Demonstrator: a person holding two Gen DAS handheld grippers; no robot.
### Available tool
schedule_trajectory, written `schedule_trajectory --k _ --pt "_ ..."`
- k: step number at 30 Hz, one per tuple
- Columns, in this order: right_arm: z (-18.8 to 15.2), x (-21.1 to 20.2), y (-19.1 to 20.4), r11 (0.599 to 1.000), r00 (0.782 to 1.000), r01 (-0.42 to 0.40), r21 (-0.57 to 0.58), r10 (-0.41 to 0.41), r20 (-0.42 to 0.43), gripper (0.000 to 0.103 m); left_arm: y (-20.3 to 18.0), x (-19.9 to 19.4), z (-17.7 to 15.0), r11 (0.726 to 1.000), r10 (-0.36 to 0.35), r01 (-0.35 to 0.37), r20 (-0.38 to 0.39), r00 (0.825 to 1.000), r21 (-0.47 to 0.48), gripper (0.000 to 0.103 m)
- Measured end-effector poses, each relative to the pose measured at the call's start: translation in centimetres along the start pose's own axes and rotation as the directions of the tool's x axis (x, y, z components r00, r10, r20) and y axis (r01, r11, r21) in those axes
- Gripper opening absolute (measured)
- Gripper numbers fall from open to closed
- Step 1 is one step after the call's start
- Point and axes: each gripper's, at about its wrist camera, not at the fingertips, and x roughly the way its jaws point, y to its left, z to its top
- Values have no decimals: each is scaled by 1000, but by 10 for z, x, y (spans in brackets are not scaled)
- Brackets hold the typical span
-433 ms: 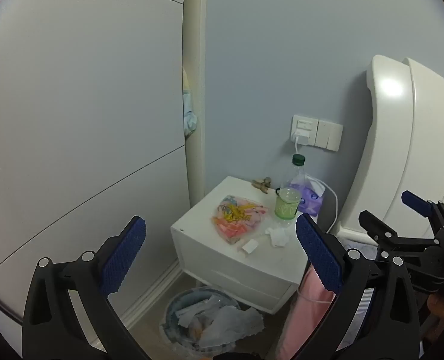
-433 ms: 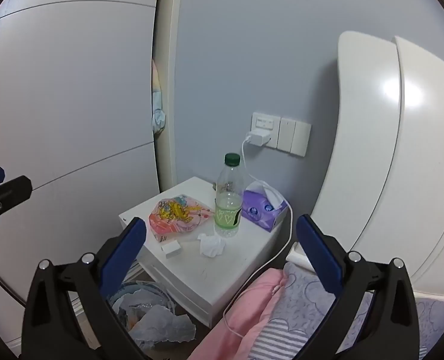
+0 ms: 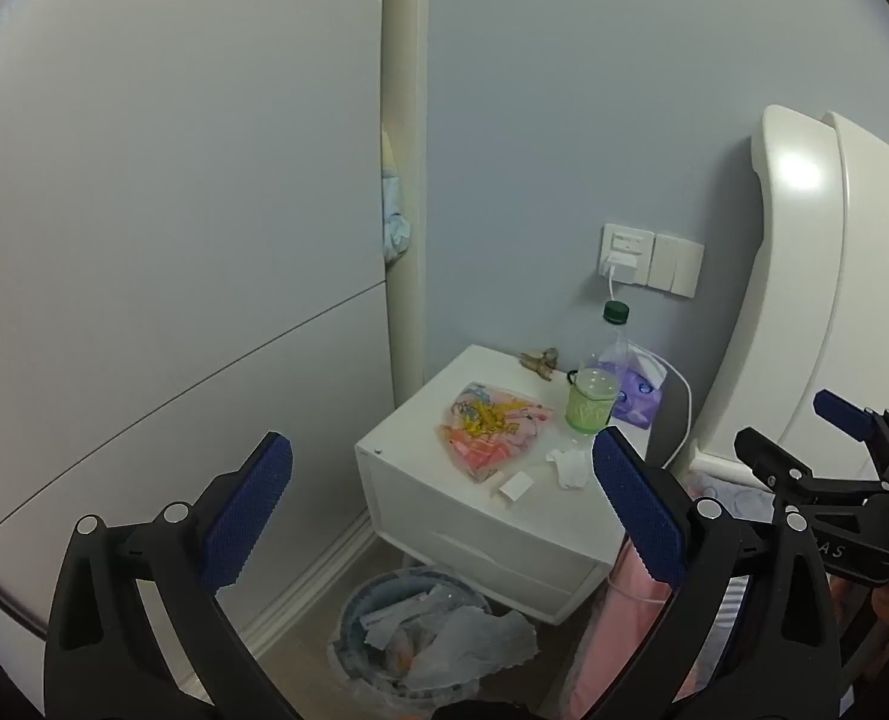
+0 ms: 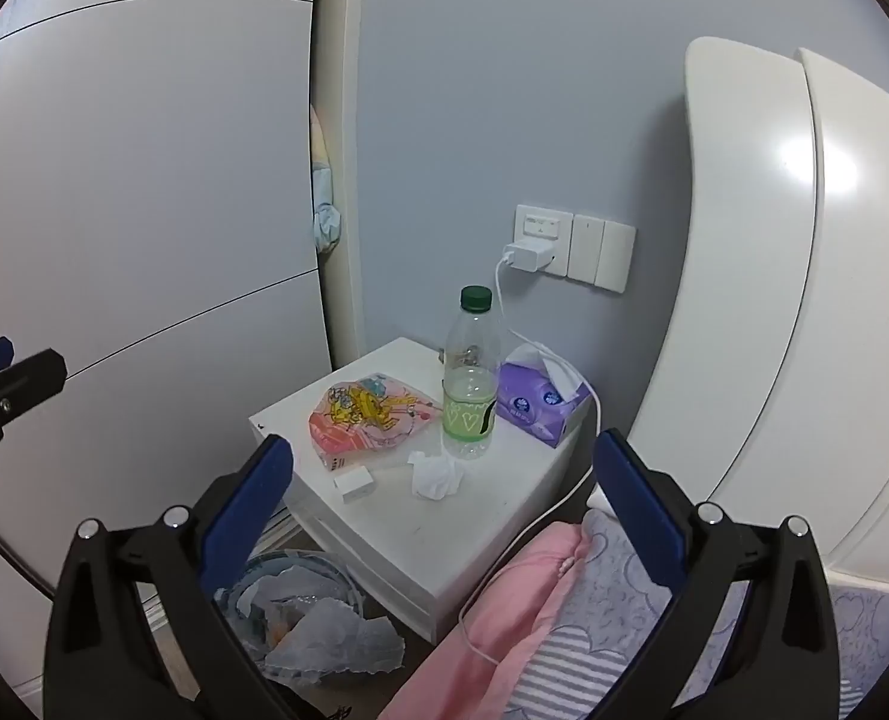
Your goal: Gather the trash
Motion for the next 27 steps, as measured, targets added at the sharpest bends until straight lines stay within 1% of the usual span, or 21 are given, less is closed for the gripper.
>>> schedule_trajectory --k 6,12,16,20,23,27 --pt "7 -9 8 1000 1000 -1 -17 1 13 97 13 -2 -1 1000 5 -5 4 1000 -29 98" --pt "8 -10 11 999 999 -46 -10 46 -2 97 16 -6 0 999 19 -19 1 1000 -44 98" --pt "11 -12 11 998 998 -58 -16 58 3 97 20 -8 1 998 30 -30 -3 1000 -61 98" --pt "12 -16 13 999 999 -47 -27 48 19 97 26 -7 -2 996 19 -21 -23 1000 -84 98" --pt "13 -16 12 998 998 -52 -28 53 21 97 24 -7 -2 996 22 -24 -23 999 -84 98" --pt "16 -15 9 997 997 -74 -16 74 20 97 18 -9 -1 998 22 -23 -20 1000 -56 98"
